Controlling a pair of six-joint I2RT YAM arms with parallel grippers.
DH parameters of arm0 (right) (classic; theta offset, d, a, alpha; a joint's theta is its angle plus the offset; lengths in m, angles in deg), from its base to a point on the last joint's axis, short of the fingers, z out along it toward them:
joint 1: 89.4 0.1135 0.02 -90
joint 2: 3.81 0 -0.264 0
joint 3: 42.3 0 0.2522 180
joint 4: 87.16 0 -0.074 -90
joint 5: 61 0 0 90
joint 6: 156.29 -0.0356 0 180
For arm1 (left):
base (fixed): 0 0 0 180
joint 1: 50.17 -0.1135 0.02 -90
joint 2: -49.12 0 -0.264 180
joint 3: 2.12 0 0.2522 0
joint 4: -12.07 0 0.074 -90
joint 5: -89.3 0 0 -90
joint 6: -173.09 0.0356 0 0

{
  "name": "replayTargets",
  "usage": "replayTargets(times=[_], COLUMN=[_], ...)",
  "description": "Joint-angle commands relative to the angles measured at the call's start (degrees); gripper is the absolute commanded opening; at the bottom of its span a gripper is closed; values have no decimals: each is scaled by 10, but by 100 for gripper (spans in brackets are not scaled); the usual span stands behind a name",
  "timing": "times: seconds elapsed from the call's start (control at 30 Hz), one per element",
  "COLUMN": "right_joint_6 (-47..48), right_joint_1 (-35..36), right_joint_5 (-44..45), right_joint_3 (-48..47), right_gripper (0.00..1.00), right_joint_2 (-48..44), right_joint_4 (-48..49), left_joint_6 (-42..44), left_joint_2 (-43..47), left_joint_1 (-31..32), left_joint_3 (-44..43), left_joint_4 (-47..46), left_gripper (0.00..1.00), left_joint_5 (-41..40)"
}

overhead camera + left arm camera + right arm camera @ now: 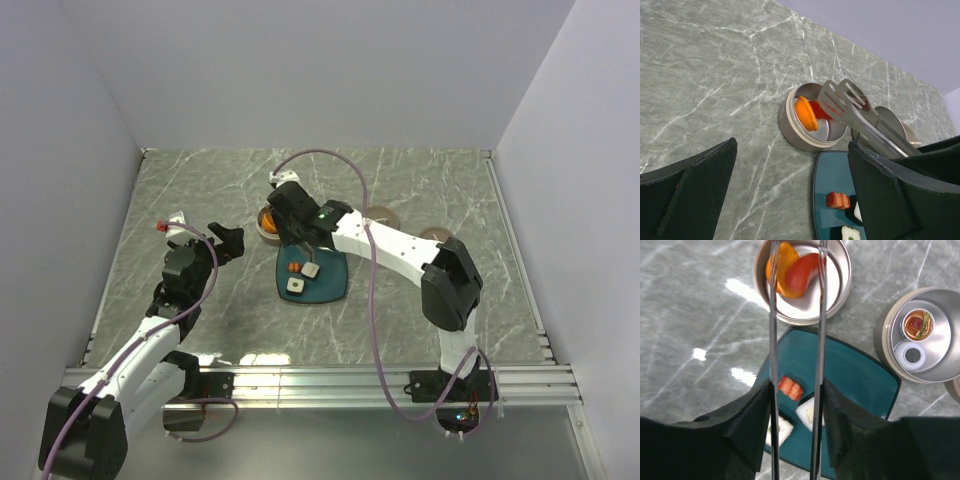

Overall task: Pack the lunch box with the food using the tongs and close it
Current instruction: Place the food into the lunch box, then pick up the food using the clamp

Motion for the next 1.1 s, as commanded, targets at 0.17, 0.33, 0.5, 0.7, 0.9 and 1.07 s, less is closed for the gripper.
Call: replayTargets(times=[0.17, 0.33, 0.5, 0.7, 0.9, 1.07], right_joint_6=[10, 9, 6, -17, -56, -102], right_joint_1=[24, 29, 36, 47, 69, 89], right_joint_5=[27, 40, 53, 68, 85, 100], right_joint_3=[-10, -10, 8, 82, 185, 284], right_gripper=[56, 57, 57, 57, 57, 57], right_joint_2=[-76, -84, -105, -159, -229, -288], right_joint_4=[23, 18, 18, 36, 52, 58], left_joint_6=[-2, -2, -2, -2, -3, -4], left_joint_2=[7, 6, 6, 1, 5, 6], left_joint_1=[-2, -2, -2, -2, -2, -2], left_joint_3=[-5, -6, -6, -7, -6, -6], left_joint_4=[-24, -24, -24, -24, -25, -23], left_gripper=[99, 99, 99, 99, 100, 99], left_joint_5=[0, 1, 0, 2, 5, 7])
